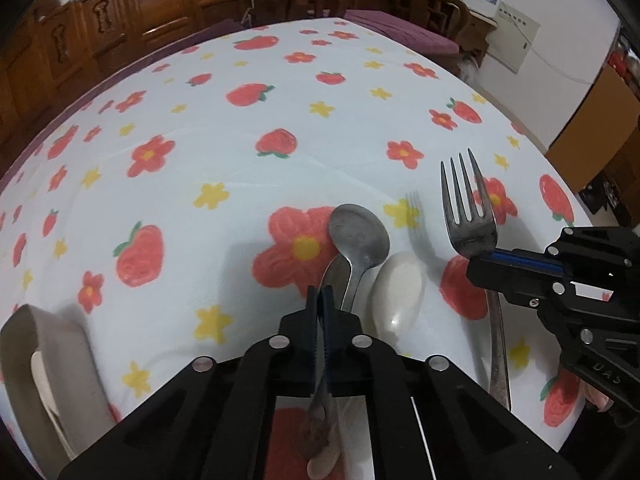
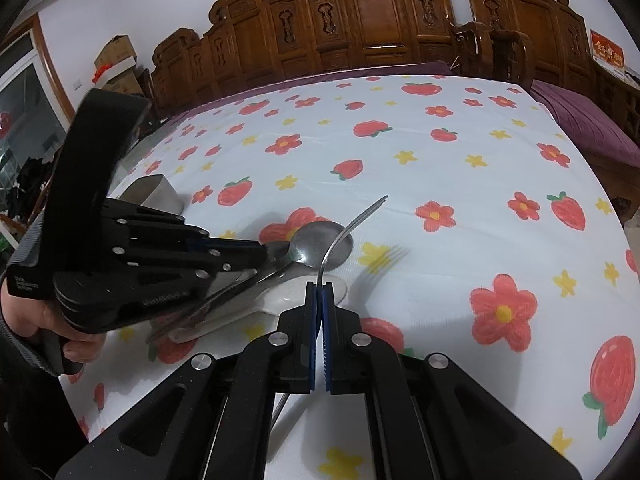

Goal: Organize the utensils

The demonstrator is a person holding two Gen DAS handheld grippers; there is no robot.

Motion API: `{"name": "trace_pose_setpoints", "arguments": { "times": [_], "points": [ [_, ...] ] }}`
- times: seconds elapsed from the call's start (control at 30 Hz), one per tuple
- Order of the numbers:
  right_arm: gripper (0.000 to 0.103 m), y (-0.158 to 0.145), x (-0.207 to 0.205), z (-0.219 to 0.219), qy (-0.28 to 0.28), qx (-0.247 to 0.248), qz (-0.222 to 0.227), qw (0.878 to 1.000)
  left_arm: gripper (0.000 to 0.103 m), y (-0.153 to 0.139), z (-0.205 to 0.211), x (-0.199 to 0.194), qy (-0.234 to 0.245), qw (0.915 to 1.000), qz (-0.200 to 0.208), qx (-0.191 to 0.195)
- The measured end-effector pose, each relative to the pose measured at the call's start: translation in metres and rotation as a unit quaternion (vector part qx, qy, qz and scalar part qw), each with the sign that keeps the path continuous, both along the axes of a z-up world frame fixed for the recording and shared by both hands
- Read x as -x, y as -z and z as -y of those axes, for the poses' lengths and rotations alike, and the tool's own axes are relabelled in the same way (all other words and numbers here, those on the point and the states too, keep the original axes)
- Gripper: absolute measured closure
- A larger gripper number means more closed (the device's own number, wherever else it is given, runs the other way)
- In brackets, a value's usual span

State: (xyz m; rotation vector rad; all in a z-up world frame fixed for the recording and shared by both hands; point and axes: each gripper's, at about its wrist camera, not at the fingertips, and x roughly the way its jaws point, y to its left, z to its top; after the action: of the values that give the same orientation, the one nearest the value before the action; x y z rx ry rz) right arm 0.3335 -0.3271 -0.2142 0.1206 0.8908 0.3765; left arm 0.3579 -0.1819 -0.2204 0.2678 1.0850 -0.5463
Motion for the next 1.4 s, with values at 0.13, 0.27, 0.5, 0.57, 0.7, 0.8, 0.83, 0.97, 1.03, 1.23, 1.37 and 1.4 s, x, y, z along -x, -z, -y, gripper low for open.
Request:
{"name": "trace_pose_setpoints", "arguments": {
  "times": [0.13, 0.27, 0.5, 0.57, 0.7, 0.8, 0.83, 0.97, 1.03, 1.23, 1.37, 1.4],
  "points": [
    [0.099, 0.000, 0.003, -0.004, -0.006, 0.001, 0.003, 1.000, 0.103, -0.005, -0.008, 0.005, -0.012, 0.9998, 0.011, -0.009],
    [0.099, -0.004, 0.007, -0.007, -0.008, 0.001, 0.009, 1.000, 0.103, -0.018, -0.019, 0.011, -0.028, 0.9990, 0.032, -0.008],
    [0.100, -0.022, 0.016, -0.029, -0.024, -0.010, 0.028, 0.999, 0.103, -0.052, -0.049, 0.028, -0.055, 0.9961, 0.069, 0.007],
    [0.099, -0.028, 0.018, -0.038, -0.031, -0.012, 0.033, 0.999, 0.103, -0.063, -0.064, 0.033, -0.067, 0.9944, 0.081, 0.009],
    [0.100, -0.042, 0.020, -0.067, -0.049, -0.009, 0.045, 0.998, 0.103, -0.077, -0.094, 0.042, -0.087, 0.9910, 0.101, 0.011],
    [0.100, -0.051, 0.020, -0.088, -0.062, -0.003, 0.053, 0.997, 0.103, -0.083, -0.123, 0.047, -0.106, 0.9877, 0.115, 0.009],
    [0.099, -0.054, 0.020, -0.096, -0.066, -0.001, 0.055, 0.996, 0.103, -0.084, -0.136, 0.047, -0.116, 0.9860, 0.120, 0.009],
    [0.099, -0.065, 0.014, -0.127, -0.078, -0.006, 0.063, 0.995, 0.103, -0.082, -0.176, 0.043, -0.149, 0.9806, 0.128, 0.006],
    [0.099, -0.070, 0.010, -0.143, -0.085, -0.010, 0.068, 0.994, 0.103, -0.077, -0.197, 0.039, -0.166, 0.9783, 0.124, 0.011],
    [0.099, -0.077, -0.001, -0.186, -0.104, -0.011, 0.075, 0.992, 0.103, -0.052, -0.223, 0.033, -0.190, 0.9743, 0.121, -0.002],
    [0.099, -0.078, -0.010, -0.204, -0.107, -0.016, 0.072, 0.992, 0.102, -0.038, -0.230, 0.031, -0.190, 0.9753, 0.112, -0.006],
    [0.099, -0.078, -0.012, -0.207, -0.107, -0.016, 0.071, 0.992, 0.102, -0.038, -0.230, 0.031, -0.190, 0.9755, 0.110, -0.005]
  ]
}}
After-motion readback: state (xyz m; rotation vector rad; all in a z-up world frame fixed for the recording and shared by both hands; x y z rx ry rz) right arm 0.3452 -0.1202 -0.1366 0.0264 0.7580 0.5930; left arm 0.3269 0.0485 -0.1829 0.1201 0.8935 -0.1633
